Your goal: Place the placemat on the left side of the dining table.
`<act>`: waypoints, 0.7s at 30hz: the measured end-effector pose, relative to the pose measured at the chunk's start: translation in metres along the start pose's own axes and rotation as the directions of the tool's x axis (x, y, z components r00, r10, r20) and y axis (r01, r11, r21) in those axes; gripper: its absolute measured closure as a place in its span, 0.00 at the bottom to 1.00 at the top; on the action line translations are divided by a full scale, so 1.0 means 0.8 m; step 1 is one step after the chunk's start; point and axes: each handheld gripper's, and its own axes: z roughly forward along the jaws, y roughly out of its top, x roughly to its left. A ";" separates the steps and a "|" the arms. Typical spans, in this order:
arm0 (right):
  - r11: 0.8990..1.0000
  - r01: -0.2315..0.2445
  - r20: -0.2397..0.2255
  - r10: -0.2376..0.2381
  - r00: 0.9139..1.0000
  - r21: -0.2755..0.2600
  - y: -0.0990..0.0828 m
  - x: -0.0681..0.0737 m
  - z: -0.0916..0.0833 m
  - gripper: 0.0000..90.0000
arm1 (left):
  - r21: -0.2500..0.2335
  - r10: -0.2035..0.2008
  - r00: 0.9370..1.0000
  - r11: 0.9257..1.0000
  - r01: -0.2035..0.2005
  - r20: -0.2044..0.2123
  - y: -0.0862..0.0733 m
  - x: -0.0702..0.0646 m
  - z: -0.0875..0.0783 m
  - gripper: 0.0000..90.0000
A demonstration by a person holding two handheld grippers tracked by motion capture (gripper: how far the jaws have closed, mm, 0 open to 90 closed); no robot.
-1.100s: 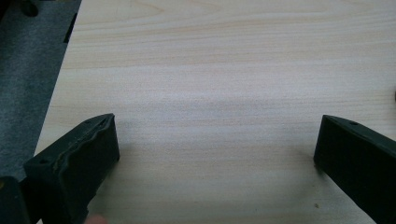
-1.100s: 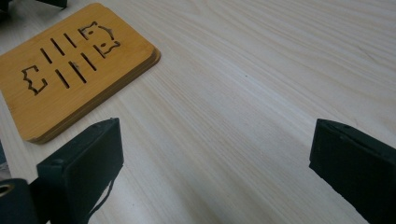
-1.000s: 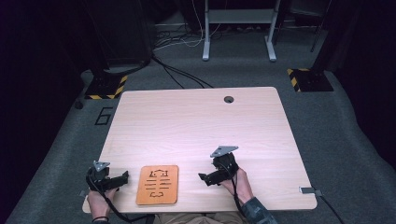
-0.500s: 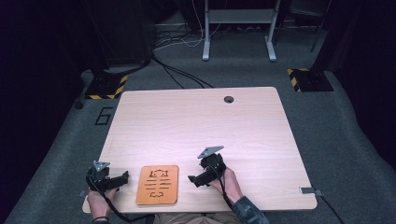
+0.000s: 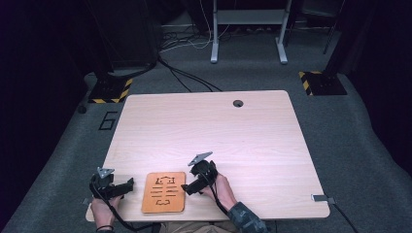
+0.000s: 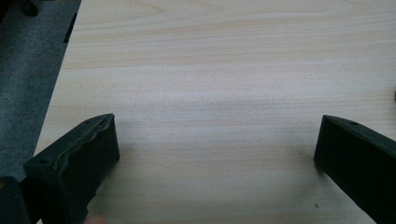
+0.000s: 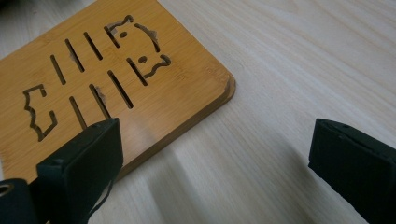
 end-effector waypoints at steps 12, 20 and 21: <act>0.999 0.028 0.016 -0.028 0.999 0.017 0.012 0.015 0.023 0.03 | 0.001 0.000 1.000 1.000 0.000 0.000 0.000 0.000 0.000 0.00; 0.998 0.050 0.034 -0.051 0.998 0.027 0.017 0.022 0.029 0.03 | 0.001 -0.001 1.000 1.000 0.001 0.000 0.000 0.000 0.000 0.00; 0.998 0.053 0.024 -0.053 0.998 0.025 0.016 0.022 0.029 0.03 | 0.001 -0.001 1.000 1.000 0.001 0.000 0.000 0.000 0.000 0.00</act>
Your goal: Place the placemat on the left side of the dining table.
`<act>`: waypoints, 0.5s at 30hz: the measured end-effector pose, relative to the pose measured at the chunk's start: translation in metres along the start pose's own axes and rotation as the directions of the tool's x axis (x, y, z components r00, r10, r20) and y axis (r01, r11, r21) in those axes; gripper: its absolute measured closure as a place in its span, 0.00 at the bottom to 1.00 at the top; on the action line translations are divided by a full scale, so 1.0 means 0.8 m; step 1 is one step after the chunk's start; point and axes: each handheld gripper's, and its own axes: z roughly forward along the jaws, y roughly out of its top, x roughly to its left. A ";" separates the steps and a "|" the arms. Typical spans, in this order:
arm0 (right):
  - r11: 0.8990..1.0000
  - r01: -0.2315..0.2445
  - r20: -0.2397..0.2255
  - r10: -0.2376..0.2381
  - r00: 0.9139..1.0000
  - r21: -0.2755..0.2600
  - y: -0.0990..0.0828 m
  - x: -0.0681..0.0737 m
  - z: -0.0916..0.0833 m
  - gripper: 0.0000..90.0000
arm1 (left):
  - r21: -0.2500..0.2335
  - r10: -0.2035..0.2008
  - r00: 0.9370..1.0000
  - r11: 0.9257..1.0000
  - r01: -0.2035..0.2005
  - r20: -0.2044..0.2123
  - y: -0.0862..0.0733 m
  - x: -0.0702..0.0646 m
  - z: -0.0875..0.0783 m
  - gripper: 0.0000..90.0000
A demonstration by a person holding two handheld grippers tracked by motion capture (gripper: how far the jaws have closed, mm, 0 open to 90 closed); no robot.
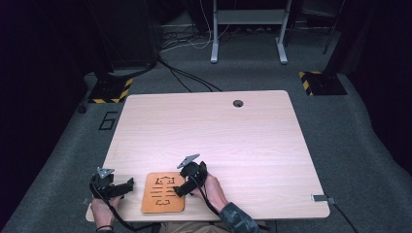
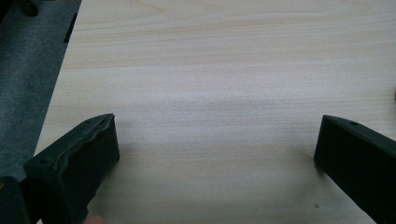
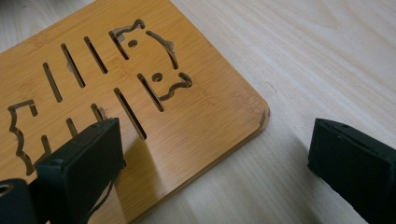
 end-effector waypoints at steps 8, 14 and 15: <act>1.000 -0.005 0.001 0.005 1.000 0.008 -0.001 -0.002 -0.001 0.02 | 0.000 -0.001 1.000 1.000 0.001 0.000 0.000 0.000 0.000 0.00; 1.000 -0.013 0.000 0.013 1.000 0.011 -0.002 -0.004 -0.003 0.02 | -0.001 0.000 1.000 1.000 0.000 0.000 0.000 0.000 0.000 0.00; 1.000 -0.011 -0.001 0.011 1.000 0.011 -0.003 -0.004 -0.003 0.02 | 0.000 -0.001 1.000 1.000 0.001 0.000 0.000 0.000 0.000 0.00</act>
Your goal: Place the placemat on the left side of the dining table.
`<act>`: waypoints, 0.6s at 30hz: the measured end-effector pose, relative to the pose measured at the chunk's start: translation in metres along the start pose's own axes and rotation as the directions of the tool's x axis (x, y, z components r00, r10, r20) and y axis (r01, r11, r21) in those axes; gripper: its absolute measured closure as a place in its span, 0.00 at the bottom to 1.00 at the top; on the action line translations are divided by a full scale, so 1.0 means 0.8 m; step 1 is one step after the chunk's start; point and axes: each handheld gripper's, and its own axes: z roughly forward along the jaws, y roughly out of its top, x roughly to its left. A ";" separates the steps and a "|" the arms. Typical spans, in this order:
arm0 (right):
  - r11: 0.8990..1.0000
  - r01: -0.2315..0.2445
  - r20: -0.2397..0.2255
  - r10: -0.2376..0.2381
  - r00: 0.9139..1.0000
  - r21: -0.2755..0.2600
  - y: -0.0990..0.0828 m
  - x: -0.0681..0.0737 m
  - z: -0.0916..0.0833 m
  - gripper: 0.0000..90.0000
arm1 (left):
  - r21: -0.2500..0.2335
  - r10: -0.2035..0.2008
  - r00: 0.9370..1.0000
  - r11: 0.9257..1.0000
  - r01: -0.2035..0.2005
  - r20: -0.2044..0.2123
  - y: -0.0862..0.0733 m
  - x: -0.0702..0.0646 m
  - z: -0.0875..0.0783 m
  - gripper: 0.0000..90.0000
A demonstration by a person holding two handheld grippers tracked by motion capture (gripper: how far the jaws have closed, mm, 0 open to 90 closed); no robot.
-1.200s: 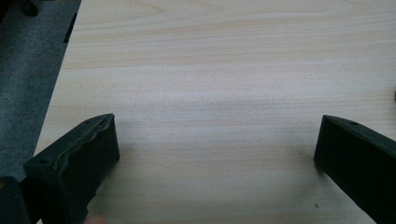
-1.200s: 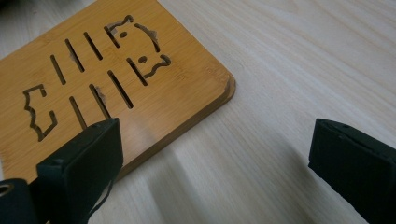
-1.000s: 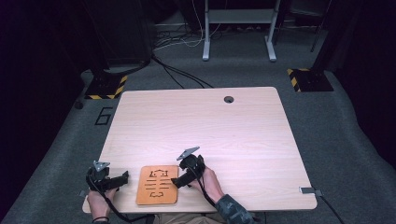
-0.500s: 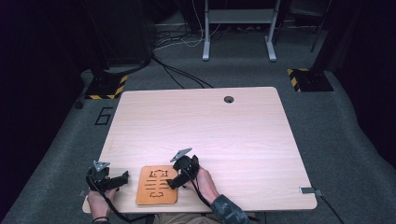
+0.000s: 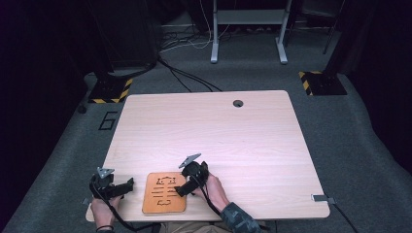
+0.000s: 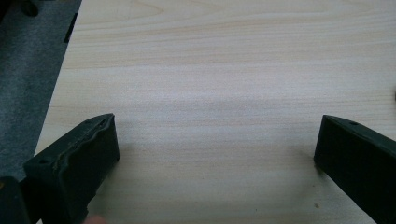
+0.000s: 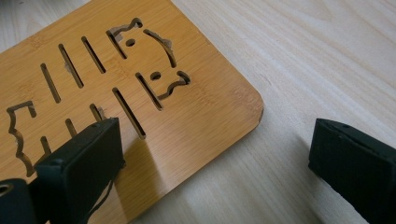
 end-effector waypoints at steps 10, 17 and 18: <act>1.000 -0.015 0.005 0.015 1.000 0.004 -0.006 -0.007 -0.006 0.02 | 0.000 0.000 1.000 1.000 0.000 0.000 0.000 0.000 0.000 0.00; 1.000 -0.010 0.016 0.010 1.000 0.008 -0.008 -0.010 -0.009 0.02 | 0.000 0.000 1.000 1.000 0.000 0.000 0.000 0.000 0.000 0.00; 1.000 -0.009 0.016 0.008 1.000 0.009 -0.009 -0.010 -0.009 0.02 | 0.000 0.000 1.000 1.000 0.000 0.000 0.000 0.000 0.000 0.00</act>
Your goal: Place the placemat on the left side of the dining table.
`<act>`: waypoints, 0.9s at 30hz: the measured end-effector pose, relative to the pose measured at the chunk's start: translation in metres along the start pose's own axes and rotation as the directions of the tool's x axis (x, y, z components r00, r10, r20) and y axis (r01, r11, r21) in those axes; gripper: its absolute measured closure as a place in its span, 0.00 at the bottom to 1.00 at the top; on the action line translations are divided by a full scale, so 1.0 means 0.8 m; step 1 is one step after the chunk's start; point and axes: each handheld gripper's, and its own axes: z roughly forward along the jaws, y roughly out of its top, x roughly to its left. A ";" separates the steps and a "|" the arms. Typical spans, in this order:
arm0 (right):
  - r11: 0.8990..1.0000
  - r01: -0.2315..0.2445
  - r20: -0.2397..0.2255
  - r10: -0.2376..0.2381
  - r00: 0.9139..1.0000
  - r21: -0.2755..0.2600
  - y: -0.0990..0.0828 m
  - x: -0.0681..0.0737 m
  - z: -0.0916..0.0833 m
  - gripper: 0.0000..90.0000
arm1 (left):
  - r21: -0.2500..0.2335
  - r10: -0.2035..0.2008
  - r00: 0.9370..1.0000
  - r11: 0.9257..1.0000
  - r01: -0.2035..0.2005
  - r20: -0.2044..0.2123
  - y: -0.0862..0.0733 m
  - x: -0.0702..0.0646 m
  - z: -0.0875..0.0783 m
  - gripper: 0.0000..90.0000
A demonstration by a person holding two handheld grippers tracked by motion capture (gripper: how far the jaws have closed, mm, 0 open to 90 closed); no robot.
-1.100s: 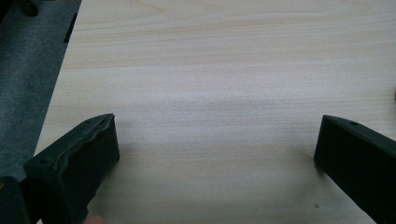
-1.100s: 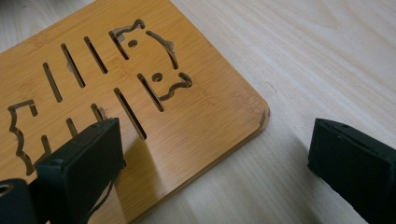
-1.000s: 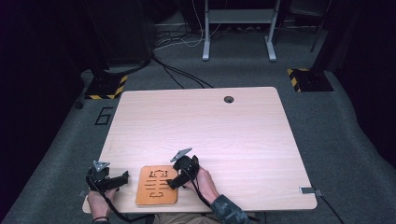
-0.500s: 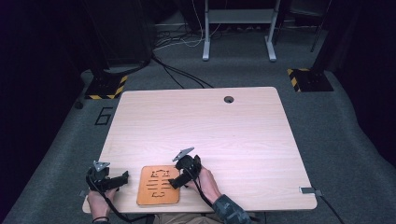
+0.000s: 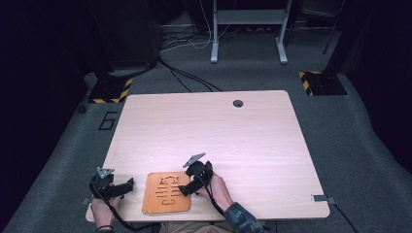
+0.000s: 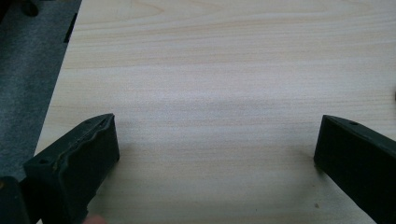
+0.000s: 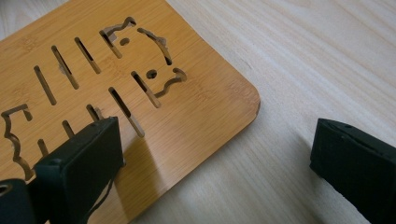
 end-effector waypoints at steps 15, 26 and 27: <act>1.000 -0.010 0.019 0.010 1.000 0.010 -0.009 -0.002 -0.008 0.00 | 0.000 0.001 1.000 1.000 -0.001 0.000 0.000 0.000 0.000 0.00; 1.000 0.002 0.051 -0.002 0.999 0.015 -0.023 -0.008 -0.018 0.00 | 0.001 0.001 1.000 1.000 -0.001 0.000 0.000 0.000 0.000 0.00; 1.000 -0.009 0.053 0.008 0.999 0.014 -0.024 -0.008 -0.019 0.00 | 0.001 0.001 1.000 1.000 -0.001 0.000 0.000 0.000 0.000 0.00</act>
